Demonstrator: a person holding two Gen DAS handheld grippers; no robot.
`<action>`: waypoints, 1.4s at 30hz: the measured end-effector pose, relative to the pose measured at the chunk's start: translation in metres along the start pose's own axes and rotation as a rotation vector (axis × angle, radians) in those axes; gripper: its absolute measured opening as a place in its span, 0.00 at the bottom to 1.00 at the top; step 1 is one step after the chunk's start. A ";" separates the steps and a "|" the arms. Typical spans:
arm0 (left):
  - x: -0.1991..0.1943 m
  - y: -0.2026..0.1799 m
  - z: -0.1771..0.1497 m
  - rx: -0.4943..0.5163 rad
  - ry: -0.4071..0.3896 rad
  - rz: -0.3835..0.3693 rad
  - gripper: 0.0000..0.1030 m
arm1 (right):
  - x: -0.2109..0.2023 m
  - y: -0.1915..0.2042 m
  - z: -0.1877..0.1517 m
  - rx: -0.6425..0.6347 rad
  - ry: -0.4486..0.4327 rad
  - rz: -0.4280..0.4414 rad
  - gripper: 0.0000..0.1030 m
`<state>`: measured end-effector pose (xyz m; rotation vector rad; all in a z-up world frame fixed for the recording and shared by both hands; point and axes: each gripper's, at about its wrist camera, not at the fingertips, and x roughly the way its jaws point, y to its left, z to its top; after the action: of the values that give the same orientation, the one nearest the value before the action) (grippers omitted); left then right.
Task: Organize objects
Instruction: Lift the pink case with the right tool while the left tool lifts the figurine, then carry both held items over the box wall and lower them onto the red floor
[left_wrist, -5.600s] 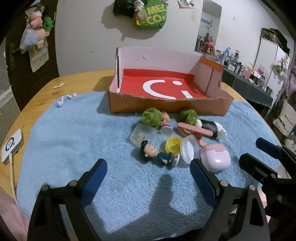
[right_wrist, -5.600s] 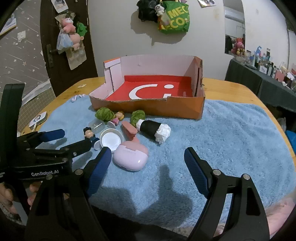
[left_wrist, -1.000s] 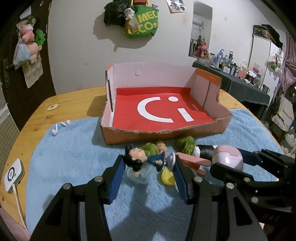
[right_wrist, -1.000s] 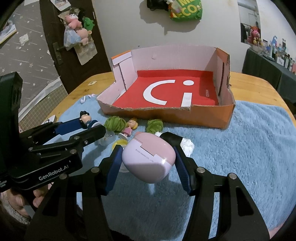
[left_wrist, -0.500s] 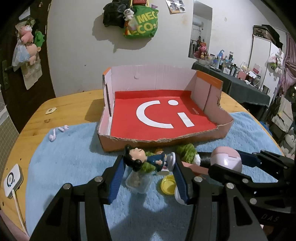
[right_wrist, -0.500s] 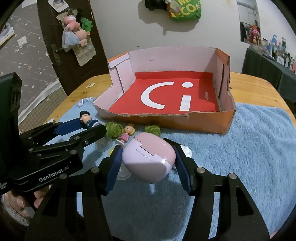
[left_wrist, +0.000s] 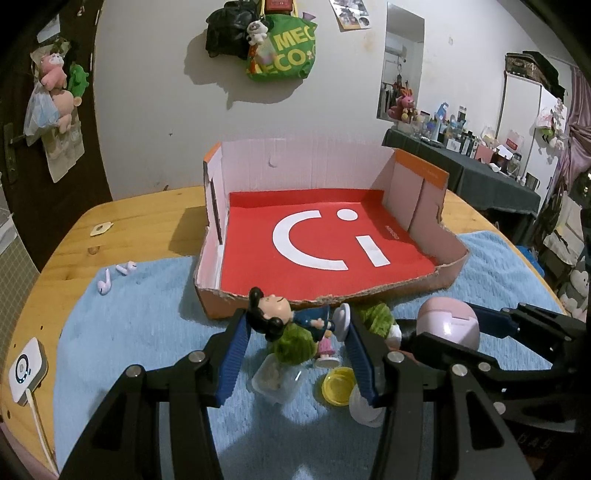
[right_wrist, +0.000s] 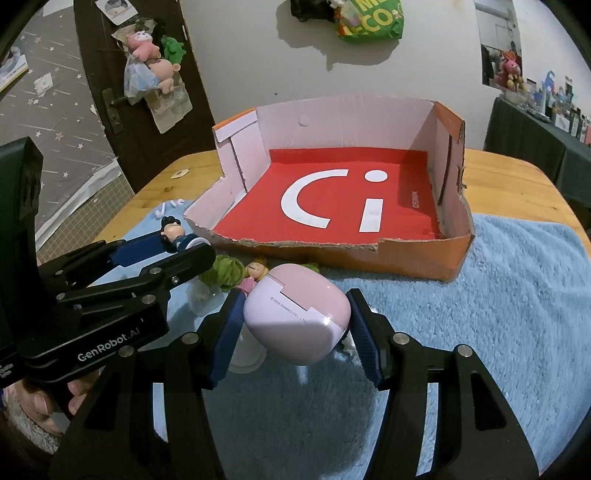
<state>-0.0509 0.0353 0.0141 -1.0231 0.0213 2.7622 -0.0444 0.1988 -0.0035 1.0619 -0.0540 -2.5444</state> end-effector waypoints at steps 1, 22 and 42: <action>0.001 0.000 0.001 0.000 -0.001 -0.001 0.52 | 0.000 0.000 0.001 0.001 0.000 -0.001 0.53; 0.016 0.001 0.022 0.007 0.007 -0.004 0.52 | 0.012 -0.016 0.026 0.017 0.003 -0.015 0.53; 0.057 0.000 0.054 0.022 0.037 0.007 0.52 | 0.036 -0.034 0.066 0.011 0.002 -0.024 0.53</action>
<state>-0.1278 0.0496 0.0187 -1.0706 0.0602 2.7428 -0.1246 0.2101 0.0131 1.0751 -0.0552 -2.5679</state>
